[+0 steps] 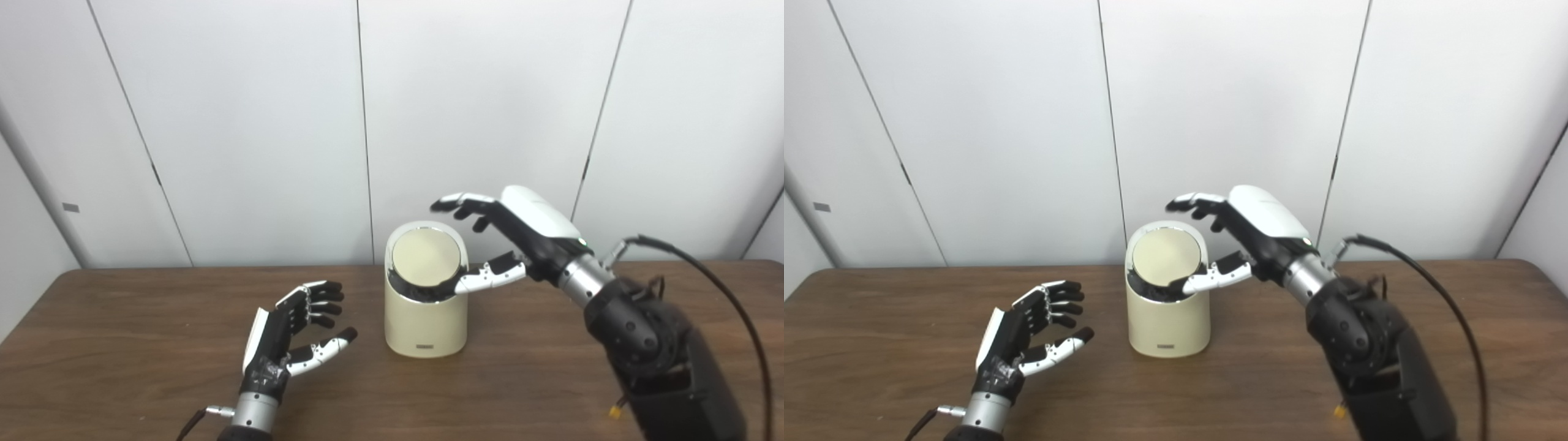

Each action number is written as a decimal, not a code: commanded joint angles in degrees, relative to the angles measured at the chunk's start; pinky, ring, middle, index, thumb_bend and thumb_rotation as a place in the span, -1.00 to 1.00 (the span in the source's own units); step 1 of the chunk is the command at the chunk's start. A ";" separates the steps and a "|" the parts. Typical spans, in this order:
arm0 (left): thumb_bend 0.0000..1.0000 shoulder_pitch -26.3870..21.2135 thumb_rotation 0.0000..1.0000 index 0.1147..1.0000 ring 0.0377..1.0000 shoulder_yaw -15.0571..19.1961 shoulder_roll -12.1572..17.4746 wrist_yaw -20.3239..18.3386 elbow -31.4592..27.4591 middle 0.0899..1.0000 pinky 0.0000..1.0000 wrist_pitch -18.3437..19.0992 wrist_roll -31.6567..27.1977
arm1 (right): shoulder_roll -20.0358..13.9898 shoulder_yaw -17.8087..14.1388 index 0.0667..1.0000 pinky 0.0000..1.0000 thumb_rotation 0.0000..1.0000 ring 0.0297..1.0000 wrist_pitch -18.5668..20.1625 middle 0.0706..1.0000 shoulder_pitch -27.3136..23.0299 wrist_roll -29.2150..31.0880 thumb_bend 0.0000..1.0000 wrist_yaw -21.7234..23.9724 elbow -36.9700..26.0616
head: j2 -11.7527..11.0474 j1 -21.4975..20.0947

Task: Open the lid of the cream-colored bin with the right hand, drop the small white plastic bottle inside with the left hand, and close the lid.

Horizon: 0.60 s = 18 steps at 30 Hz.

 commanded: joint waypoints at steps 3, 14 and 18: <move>0.27 -2.83 -1.00 0.34 0.25 0.37 1.22 -0.29 -0.66 0.34 0.12 -2.90 0.21 | 1.54 -4.27 0.56 0.12 -0.60 0.43 -2.44 0.56 1.28 5.46 0.49 -7.25 2.01 | -0.18 -0.25; 0.27 -2.81 -1.00 0.35 0.28 0.99 1.74 -1.20 -0.98 0.35 0.15 -2.45 -1.25 | 1.10 -7.21 0.67 0.34 -0.58 0.57 -14.18 0.66 8.75 18.98 0.53 -11.09 8.95 | -0.72 -2.27; 0.26 -2.62 -1.00 0.36 0.28 1.14 1.85 -1.48 -0.90 0.36 0.17 -2.95 -1.50 | 2.09 -7.54 0.68 0.42 -0.49 0.58 -14.50 0.66 10.64 20.55 0.58 -12.63 9.33 | -0.74 -2.84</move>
